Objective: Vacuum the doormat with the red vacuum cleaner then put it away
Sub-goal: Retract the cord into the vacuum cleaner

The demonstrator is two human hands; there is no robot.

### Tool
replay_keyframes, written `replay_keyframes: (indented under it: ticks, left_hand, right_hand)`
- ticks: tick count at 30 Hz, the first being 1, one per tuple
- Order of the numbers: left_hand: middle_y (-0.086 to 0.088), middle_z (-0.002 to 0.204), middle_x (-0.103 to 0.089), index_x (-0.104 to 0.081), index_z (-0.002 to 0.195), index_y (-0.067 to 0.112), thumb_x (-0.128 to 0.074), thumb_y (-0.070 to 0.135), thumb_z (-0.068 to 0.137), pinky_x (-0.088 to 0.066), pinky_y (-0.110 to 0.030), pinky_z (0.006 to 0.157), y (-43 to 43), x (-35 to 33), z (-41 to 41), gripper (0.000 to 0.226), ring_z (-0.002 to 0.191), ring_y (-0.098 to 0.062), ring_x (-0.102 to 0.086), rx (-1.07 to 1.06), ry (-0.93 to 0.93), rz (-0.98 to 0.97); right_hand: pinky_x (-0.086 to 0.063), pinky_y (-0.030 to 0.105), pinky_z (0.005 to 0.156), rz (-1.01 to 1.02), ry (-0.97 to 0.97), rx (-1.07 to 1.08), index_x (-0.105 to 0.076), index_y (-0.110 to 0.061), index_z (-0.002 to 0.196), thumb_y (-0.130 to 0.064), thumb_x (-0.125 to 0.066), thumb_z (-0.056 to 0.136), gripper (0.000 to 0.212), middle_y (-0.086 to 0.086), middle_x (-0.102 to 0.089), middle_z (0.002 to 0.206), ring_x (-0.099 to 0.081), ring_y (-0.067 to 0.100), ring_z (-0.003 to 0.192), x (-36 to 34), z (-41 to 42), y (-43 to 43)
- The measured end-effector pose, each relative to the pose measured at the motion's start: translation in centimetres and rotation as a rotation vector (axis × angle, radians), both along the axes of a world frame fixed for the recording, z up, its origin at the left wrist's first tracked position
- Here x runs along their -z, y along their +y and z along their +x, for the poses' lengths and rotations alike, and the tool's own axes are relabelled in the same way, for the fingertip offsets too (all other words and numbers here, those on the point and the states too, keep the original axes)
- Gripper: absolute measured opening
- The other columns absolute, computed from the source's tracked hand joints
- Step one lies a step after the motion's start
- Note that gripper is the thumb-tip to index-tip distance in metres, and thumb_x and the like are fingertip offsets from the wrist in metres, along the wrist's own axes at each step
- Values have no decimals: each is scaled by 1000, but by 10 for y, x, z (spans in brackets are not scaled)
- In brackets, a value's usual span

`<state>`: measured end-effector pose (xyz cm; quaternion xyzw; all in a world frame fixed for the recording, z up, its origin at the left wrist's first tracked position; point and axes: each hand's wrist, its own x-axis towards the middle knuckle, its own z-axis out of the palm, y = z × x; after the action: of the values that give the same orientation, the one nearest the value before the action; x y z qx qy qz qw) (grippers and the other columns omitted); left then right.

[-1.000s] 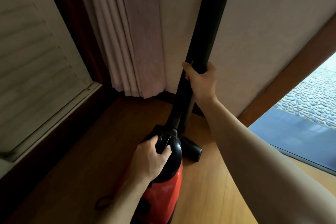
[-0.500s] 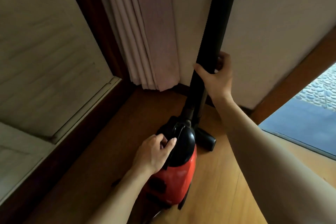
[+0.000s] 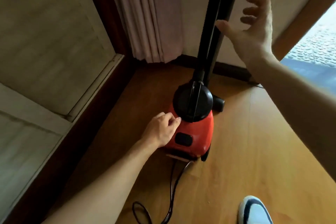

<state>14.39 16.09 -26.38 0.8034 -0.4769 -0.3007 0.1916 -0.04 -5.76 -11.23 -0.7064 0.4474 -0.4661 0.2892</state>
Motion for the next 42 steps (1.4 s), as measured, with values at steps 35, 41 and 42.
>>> replay_keyframes:
  ticks: [35, 41, 42]
  left_hand:
    - [-6, 166, -7, -24, 153, 36, -60, 55, 84, -18, -47, 124, 34, 39, 9, 80, 154, -25, -9, 723, -513, -201]
    - [8, 168, 6, -19, 158, 33, -45, 60, 89, -7, -43, 126, 24, 48, 31, 78, 154, -10, 5, 798, -363, -195]
    - [10, 167, 8, -18, 158, 34, -41, 62, 88, -6, -42, 125, 23, 49, 32, 80, 153, -8, 8, 802, -336, -184]
  right_hand:
    - [-59, 31, 63, 590, 251, -42, -70, -28, 79, -51, -69, 87, 24, -13, -70, 70, -68, 5, 67, 231, -55, 292]
    - [-62, 49, 70, 746, 26, -78, -69, -20, 88, -42, -67, 90, 23, 1, -74, 77, -74, 19, 73, 234, -41, 295]
    - [-62, 50, 72, 781, -29, -80, -68, -17, 93, -34, -67, 95, 17, 3, -75, 80, -75, 20, 76, 234, -38, 296]
